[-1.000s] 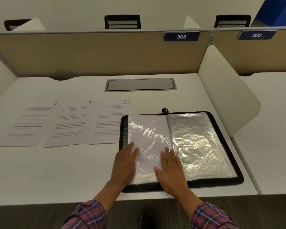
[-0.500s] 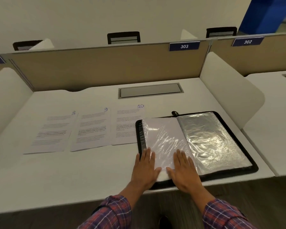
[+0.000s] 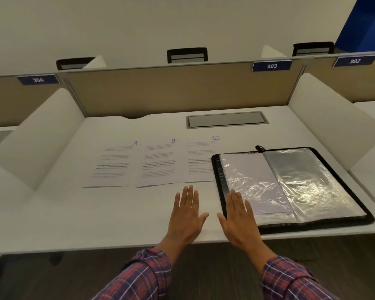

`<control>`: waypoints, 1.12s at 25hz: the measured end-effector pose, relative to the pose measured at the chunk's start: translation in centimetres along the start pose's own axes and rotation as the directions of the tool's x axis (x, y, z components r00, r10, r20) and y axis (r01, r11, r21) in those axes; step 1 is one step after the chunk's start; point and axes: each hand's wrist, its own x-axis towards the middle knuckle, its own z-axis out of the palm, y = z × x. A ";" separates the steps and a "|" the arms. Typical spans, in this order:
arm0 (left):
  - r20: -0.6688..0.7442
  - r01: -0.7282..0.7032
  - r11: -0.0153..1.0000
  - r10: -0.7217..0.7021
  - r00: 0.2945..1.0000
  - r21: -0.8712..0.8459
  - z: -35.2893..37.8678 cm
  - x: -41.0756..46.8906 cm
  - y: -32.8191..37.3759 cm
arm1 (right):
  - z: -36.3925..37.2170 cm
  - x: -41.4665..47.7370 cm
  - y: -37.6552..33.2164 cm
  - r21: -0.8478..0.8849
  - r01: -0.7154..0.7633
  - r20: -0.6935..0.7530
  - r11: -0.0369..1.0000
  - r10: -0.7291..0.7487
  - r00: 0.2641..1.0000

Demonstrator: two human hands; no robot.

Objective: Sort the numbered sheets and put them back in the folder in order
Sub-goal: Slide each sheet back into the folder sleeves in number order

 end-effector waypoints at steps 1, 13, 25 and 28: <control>-0.011 0.008 1.000 -0.008 1.000 0.003 -0.1 -0.5 -1.6 | 0.3 0.3 -1.5 -0.002 0.006 -0.009 1.000 -0.006 1.000; -0.012 0.044 0.998 -0.044 0.999 0.050 -1.2 -1.9 -26.0 | 1.5 8.9 -24.8 0.020 0.096 -0.034 0.995 -0.095 0.995; 0.138 0.317 0.910 -0.289 0.947 -0.267 -0.6 2.1 -43.8 | 3.8 16.9 -41.2 0.211 0.097 0.108 0.973 -0.122 0.987; 0.168 0.528 0.706 -0.516 0.840 -0.472 -1.6 5.0 -45.0 | 4.0 18.9 -41.9 0.180 0.138 0.151 0.974 -0.166 0.974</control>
